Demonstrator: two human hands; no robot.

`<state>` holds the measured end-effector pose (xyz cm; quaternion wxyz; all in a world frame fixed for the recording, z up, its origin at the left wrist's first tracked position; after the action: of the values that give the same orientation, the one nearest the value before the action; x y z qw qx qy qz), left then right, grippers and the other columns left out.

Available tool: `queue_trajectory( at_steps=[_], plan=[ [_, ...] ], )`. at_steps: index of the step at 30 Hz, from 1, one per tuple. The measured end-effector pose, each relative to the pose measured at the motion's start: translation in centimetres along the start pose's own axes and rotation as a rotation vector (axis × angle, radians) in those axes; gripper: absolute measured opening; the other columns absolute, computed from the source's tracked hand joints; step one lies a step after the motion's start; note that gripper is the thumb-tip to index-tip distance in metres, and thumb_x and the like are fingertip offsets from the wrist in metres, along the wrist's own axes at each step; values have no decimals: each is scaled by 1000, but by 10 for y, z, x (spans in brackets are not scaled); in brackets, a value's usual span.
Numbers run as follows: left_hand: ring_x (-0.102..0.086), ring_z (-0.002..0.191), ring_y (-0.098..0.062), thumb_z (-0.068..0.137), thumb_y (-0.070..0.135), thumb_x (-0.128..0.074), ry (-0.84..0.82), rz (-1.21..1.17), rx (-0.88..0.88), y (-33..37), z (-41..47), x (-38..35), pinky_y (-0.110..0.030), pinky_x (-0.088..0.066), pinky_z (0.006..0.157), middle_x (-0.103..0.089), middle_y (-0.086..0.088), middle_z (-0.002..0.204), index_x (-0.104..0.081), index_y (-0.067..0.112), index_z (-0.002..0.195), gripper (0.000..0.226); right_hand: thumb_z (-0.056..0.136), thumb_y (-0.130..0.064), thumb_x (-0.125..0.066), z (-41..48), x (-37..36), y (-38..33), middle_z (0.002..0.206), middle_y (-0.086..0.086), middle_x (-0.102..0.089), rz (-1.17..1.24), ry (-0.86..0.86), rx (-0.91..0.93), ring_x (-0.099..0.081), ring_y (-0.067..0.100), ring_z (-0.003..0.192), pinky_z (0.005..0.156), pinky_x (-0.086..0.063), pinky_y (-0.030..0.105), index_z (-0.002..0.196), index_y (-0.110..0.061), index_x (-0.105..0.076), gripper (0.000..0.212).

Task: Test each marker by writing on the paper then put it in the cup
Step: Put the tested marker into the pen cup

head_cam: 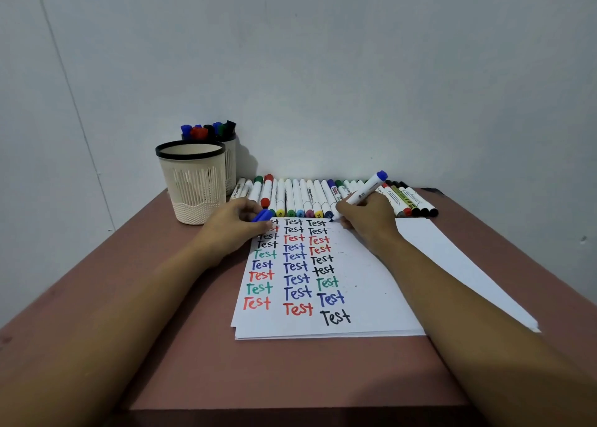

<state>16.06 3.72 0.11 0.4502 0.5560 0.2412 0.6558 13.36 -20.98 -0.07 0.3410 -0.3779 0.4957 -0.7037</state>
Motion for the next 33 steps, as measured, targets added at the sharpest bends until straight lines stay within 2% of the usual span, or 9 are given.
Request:
queue_trajectory(
  at_steps=[4, 7, 14, 21, 26, 31, 33],
  plan=[
    [-57, 84, -12, 78, 23, -74, -7, 8, -10, -1, 1, -1, -22, -45, 73, -61, 4, 90, -60, 19, 97, 23, 81, -7, -65, 1, 4, 2, 67, 5, -59, 10, 35, -4, -55, 13, 54, 55, -49, 23, 79, -6, -58, 7],
    [-57, 84, -13, 78, 21, -74, -9, 1, -14, 0, 0, -1, -22, -45, 73, -61, 2, 90, -60, 21, 94, 21, 81, -6, -64, 1, 2, 3, 68, 6, -58, 55, 12, -21, -54, 14, 53, 55, -50, 25, 84, -3, -59, 6],
    [-56, 83, -9, 78, 21, -74, -14, 3, -15, 0, 1, -1, -20, -45, 71, -60, 5, 89, -60, 22, 93, 20, 79, -9, -65, 0, 0, 1, 66, 6, -57, 1, -3, -3, -53, 17, 58, 64, -50, 33, 71, -9, -55, 13],
    [-55, 80, -5, 79, 21, -73, -20, 2, -25, 1, 0, -2, -18, -43, 68, -59, 7, 88, -59, 21, 95, 21, 78, -10, -64, 3, 7, 6, 66, 8, -58, 89, 52, -42, -53, 16, 53, 58, -48, 30, 78, -3, -57, 10],
    [-55, 82, -6, 79, 22, -73, -21, 11, -27, 1, 0, -2, -18, -43, 68, -59, 8, 89, -59, 22, 95, 21, 78, -9, -66, 2, 5, 4, 65, 5, -56, 41, 50, -20, -53, 16, 56, 59, -49, 30, 71, -10, -53, 15],
    [-55, 84, -8, 79, 21, -73, -20, 21, -32, 2, 0, -1, -19, -44, 71, -58, 9, 88, -59, 21, 96, 21, 79, -7, -66, 2, 4, 5, 65, 4, -56, 51, 38, -22, -52, 16, 56, 65, -52, 35, 72, -11, -55, 15],
    [-55, 83, -8, 80, 22, -73, -21, 23, -31, 2, 0, -2, -19, -44, 71, -58, 9, 88, -59, 21, 96, 21, 80, -7, -66, 2, 3, 4, 65, 4, -55, 60, 28, -26, -51, 15, 55, 63, -51, 33, 71, -11, -54, 15]
  ],
)
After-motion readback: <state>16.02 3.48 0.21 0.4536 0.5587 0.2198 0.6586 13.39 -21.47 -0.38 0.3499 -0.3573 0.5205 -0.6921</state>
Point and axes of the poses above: each hand's wrist, its own z-axis towards the middle knuckle, its own x-axis out of the back of the hand, y = z × x, the point moved 10 cm from there along z, towards the middle knuckle
